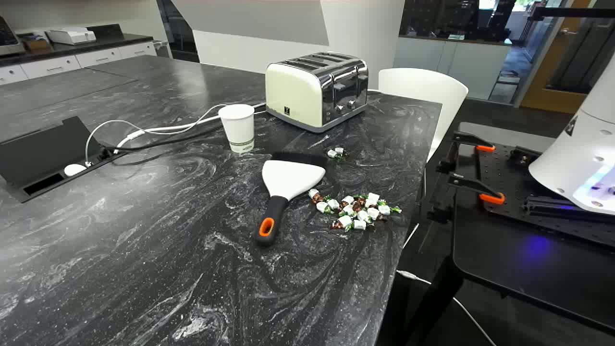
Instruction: Press down on the left press handle of the toaster
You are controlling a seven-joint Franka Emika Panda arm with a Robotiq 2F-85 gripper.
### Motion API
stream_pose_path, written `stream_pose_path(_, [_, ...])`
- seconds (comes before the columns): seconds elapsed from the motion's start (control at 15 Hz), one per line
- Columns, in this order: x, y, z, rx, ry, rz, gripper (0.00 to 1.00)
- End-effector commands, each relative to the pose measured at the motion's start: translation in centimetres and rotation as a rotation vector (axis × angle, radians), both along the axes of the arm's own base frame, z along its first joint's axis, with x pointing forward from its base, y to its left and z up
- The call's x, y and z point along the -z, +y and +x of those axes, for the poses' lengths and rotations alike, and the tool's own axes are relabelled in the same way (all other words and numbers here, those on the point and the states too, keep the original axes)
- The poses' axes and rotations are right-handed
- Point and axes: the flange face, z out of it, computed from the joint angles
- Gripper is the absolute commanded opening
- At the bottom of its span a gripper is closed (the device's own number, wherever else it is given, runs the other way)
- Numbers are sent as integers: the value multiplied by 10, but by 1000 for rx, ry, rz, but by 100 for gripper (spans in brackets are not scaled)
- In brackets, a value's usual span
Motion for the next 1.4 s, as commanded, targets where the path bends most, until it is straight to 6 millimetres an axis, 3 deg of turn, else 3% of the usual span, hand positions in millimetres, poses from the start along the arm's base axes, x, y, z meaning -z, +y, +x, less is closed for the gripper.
stream_pose_path(0.0, [-1, 0, 0, 0, 1, 0, 100])
stream_pose_path(1.0, [-1, 0, 0, 0, 1, 0, 100])
stream_pose_path(1.13, [6, -6, 9, -7, -34, -26, 100])
stream_pose_path(1.33, [21, -31, 31, 59, -114, -51, 100])
